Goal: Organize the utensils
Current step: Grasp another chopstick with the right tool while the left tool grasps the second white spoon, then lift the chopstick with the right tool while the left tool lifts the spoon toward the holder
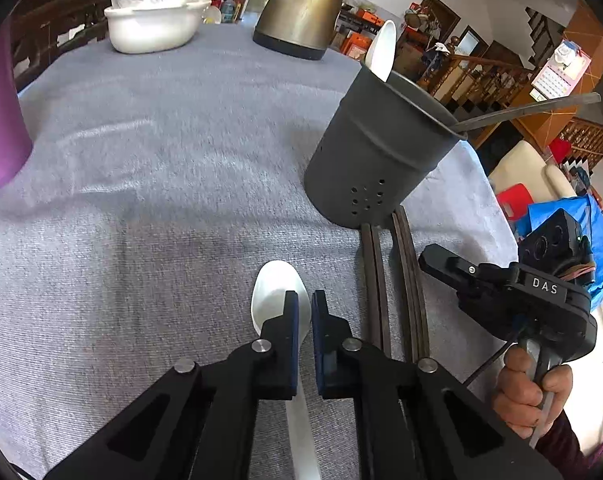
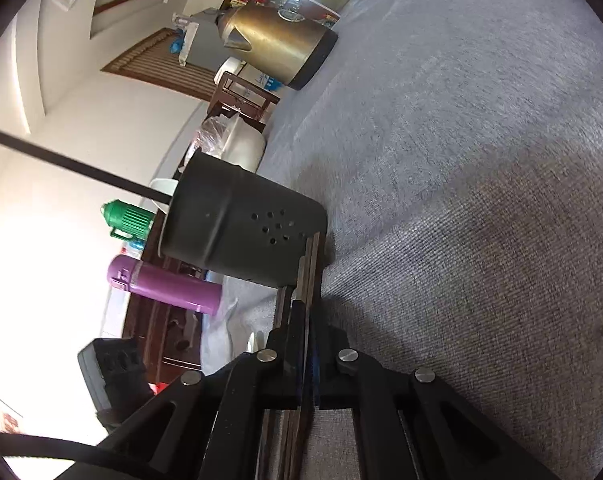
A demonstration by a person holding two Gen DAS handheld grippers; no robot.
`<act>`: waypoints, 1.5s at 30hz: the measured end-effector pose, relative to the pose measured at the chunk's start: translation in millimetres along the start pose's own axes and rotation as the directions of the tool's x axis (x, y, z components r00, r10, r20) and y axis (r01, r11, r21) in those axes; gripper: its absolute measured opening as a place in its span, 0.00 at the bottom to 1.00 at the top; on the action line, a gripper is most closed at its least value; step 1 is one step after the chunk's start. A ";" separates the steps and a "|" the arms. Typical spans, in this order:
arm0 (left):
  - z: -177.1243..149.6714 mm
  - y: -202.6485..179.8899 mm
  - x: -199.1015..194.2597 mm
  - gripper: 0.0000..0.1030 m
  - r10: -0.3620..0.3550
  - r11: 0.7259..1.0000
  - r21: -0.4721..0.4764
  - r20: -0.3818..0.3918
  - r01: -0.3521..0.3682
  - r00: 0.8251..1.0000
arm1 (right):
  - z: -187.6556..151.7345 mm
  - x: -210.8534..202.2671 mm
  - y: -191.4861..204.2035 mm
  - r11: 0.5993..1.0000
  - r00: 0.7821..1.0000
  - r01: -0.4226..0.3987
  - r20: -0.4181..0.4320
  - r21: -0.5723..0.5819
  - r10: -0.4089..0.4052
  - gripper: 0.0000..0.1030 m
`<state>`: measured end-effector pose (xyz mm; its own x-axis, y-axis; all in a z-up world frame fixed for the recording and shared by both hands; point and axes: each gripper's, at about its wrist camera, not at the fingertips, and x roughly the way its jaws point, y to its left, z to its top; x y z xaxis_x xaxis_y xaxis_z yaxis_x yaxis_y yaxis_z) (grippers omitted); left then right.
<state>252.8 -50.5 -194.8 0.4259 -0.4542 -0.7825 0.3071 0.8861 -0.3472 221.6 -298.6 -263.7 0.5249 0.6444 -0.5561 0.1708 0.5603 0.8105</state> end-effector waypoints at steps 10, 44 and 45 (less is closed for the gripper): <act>1.9 14.0 -24.4 0.04 0.035 0.999 0.005 0.049 -0.035 0.998 | 0.3 5.1 13.5 0.992 0.992 0.121 -0.032 -0.037 -0.123 0.10; 16.5 18.4 -30.4 0.07 0.121 0.984 0.138 -0.022 -0.117 0.992 | 10.7 -18.9 29.1 0.895 0.907 0.412 -0.016 -0.171 -0.420 0.07; 19.6 19.8 -30.0 0.08 0.118 0.984 0.137 -0.033 -0.113 0.992 | 12.7 -17.9 30.2 0.891 0.901 0.423 -0.027 -0.166 -0.433 0.09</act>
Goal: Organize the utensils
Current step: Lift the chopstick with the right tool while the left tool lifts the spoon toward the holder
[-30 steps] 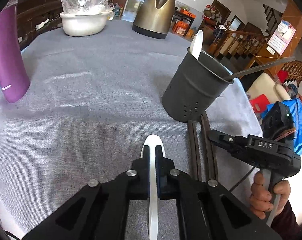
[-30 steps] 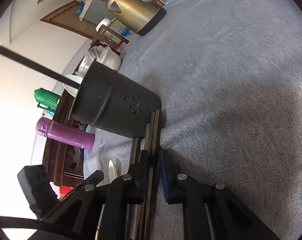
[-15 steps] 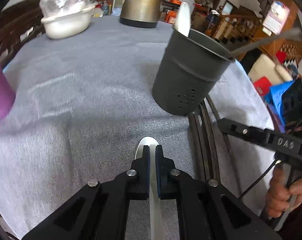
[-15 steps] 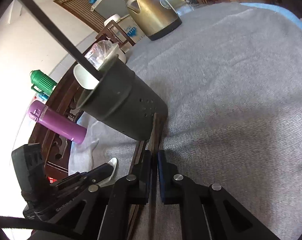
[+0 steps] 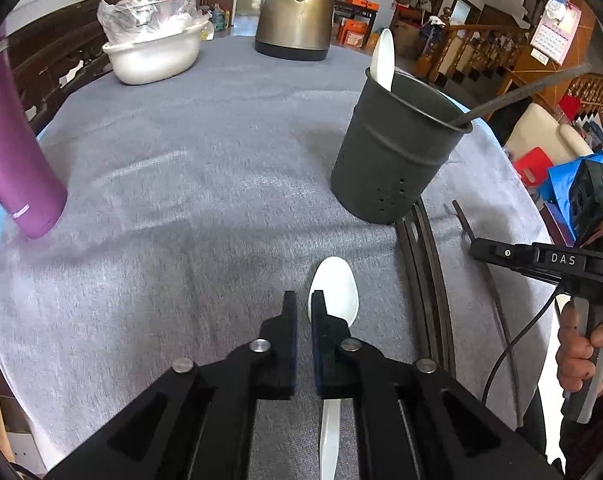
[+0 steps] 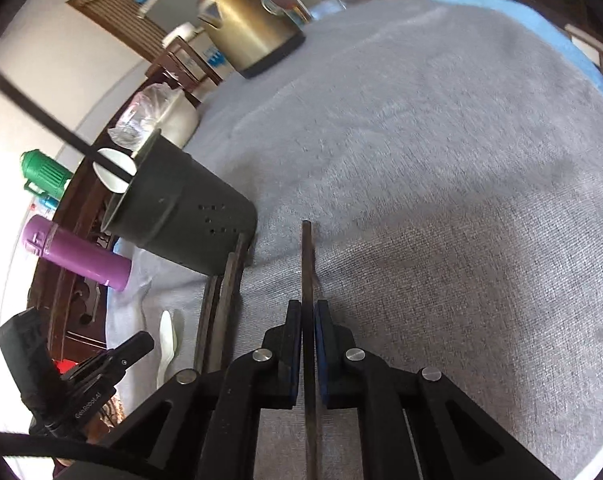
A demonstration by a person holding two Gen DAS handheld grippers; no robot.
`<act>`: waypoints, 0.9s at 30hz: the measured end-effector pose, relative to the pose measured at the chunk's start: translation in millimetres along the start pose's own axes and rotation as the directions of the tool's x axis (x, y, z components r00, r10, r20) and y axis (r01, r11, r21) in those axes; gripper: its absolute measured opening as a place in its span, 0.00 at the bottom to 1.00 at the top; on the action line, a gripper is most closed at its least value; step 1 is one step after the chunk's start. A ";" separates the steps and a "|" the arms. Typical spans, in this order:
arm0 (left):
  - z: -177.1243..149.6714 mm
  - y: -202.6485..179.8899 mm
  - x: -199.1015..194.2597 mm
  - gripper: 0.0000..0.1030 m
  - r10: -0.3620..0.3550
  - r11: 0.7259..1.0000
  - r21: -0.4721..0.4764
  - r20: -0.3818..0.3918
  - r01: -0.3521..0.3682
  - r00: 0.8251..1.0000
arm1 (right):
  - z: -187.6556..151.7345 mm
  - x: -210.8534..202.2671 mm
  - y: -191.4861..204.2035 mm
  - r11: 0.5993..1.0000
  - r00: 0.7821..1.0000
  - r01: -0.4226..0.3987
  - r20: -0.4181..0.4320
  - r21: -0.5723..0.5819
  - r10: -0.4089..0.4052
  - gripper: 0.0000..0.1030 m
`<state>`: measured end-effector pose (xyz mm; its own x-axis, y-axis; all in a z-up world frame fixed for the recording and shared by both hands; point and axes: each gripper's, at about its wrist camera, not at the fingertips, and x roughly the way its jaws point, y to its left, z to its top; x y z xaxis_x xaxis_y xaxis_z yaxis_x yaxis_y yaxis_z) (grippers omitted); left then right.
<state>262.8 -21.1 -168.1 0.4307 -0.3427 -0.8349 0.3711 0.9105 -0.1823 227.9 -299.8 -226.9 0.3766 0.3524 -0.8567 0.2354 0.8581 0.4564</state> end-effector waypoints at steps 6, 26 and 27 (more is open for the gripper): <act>14.8 -11.4 18.8 0.24 -0.046 0.999 0.011 -0.083 0.047 0.995 | 15.6 8.9 12.9 0.996 0.994 0.088 -0.058 -0.007 -0.089 0.10; 33.9 -50.6 21.6 0.29 0.010 0.992 0.128 -0.075 0.000 0.997 | 20.6 8.5 49.8 0.964 0.988 0.150 -0.008 -0.219 -0.156 0.07; 31.8 -47.6 11.9 0.29 0.006 0.992 0.129 -0.055 0.001 0.998 | 17.4 0.4 51.4 0.963 0.991 0.134 0.004 -0.234 -0.137 0.07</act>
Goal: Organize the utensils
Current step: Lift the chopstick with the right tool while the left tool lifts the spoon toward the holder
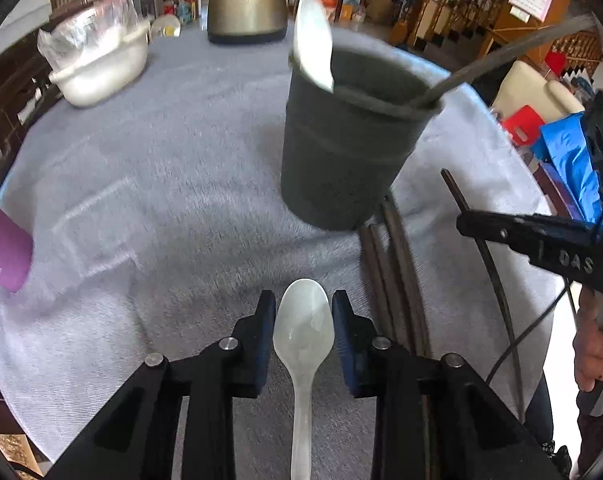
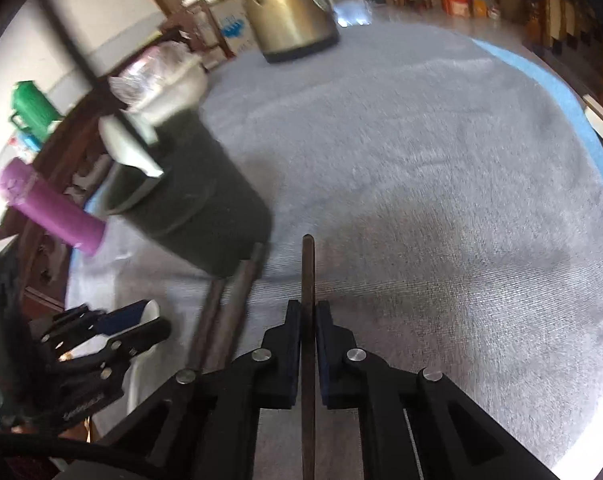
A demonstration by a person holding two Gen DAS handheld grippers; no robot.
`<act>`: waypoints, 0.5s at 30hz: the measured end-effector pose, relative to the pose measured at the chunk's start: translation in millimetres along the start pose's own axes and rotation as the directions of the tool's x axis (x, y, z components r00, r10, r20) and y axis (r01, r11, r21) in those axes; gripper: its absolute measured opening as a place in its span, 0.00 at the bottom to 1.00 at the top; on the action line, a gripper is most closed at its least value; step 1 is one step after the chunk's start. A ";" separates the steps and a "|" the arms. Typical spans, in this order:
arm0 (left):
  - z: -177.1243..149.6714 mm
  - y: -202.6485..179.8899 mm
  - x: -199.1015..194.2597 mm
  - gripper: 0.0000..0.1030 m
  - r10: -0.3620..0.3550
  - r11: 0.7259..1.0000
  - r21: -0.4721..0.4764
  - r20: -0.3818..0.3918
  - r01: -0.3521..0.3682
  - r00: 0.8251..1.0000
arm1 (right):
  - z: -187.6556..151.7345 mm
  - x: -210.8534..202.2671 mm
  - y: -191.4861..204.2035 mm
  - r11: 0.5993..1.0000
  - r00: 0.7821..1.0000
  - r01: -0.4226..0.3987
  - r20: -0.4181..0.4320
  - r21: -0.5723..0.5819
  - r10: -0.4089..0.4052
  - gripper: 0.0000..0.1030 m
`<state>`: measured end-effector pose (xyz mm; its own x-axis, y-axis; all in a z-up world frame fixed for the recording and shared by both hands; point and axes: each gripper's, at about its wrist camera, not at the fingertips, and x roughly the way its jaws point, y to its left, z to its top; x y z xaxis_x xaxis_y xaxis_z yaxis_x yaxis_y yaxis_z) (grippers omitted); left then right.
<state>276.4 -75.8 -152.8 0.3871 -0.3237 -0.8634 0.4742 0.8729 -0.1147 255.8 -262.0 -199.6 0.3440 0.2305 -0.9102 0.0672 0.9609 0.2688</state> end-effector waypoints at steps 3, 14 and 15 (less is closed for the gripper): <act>2.4 -1.2 -27.7 0.29 -0.012 1.000 -0.006 0.073 0.013 0.997 | -5.6 -23.6 7.9 0.997 0.997 -0.064 0.033 -0.053 0.065 0.07; 43.2 5.4 -135.8 0.29 -0.062 0.985 -0.118 0.437 0.125 0.897 | -13.5 -129.7 61.4 0.940 0.906 -0.218 0.303 -0.262 0.295 0.07; 46.3 5.4 -138.2 0.29 -0.056 0.983 -0.132 0.459 0.130 0.886 | -11.2 -137.7 62.7 0.941 0.887 -0.215 0.351 -0.261 0.299 0.07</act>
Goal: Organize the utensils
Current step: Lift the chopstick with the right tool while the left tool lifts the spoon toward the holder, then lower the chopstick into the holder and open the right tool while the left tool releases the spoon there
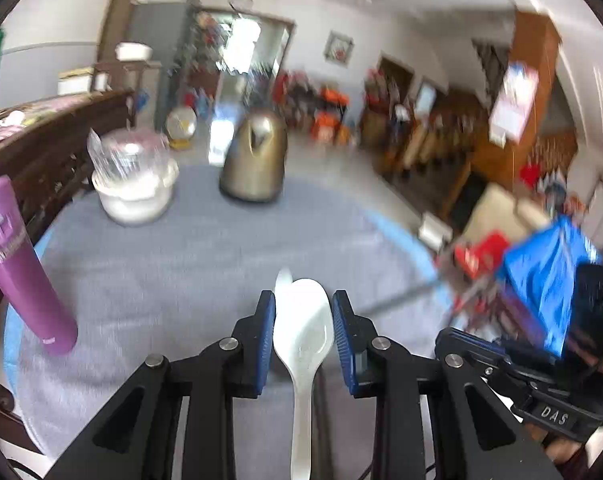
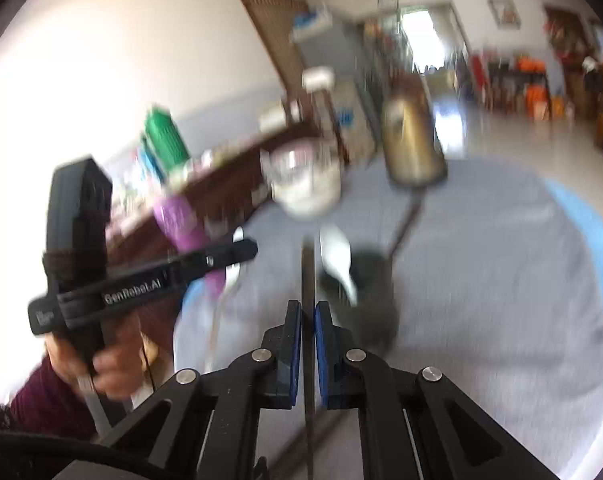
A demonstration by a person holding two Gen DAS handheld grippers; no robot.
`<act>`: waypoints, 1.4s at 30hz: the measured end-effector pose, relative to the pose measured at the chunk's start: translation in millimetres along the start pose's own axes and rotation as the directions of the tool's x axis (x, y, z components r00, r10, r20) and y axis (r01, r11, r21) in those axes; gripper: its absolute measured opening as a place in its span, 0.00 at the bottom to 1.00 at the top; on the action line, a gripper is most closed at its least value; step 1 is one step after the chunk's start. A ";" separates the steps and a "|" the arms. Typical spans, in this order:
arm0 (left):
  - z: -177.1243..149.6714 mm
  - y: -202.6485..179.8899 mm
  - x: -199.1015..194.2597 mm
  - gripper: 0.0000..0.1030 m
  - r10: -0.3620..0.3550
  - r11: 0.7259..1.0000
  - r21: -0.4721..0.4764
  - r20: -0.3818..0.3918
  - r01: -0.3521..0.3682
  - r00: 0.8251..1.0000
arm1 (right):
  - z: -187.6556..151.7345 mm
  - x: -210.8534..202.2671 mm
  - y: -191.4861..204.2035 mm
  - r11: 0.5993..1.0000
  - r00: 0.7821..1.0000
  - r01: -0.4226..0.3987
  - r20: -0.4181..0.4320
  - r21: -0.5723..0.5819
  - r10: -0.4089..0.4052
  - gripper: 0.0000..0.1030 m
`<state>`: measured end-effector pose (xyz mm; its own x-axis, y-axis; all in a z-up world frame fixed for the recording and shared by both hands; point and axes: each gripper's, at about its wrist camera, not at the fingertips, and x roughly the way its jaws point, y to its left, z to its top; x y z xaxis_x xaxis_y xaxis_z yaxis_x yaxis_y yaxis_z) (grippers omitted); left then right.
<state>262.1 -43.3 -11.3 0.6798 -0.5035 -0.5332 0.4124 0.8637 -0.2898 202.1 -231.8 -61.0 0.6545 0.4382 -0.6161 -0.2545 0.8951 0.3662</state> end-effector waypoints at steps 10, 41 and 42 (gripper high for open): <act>51.6 5.4 19.4 0.30 0.050 0.994 -0.110 0.206 -0.028 0.977 | 52.9 -17.9 3.6 0.995 0.946 0.063 0.313 0.076 -0.083 0.07; 45.5 0.5 28.5 0.30 0.090 0.986 -0.163 0.302 -0.042 0.949 | 26.2 26.8 -23.6 0.990 0.994 0.041 0.097 0.133 -0.054 0.06; 46.4 0.8 30.6 0.30 0.099 0.984 -0.172 0.319 -0.045 0.943 | 32.9 18.3 -25.3 0.989 0.983 0.047 0.172 0.141 -0.071 0.06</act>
<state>311.3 -59.1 9.1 0.8750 -0.3964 -0.2781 0.2708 0.8767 -0.3976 244.0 -249.1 -58.6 0.7835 0.3524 -0.5118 -0.1204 0.8941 0.4314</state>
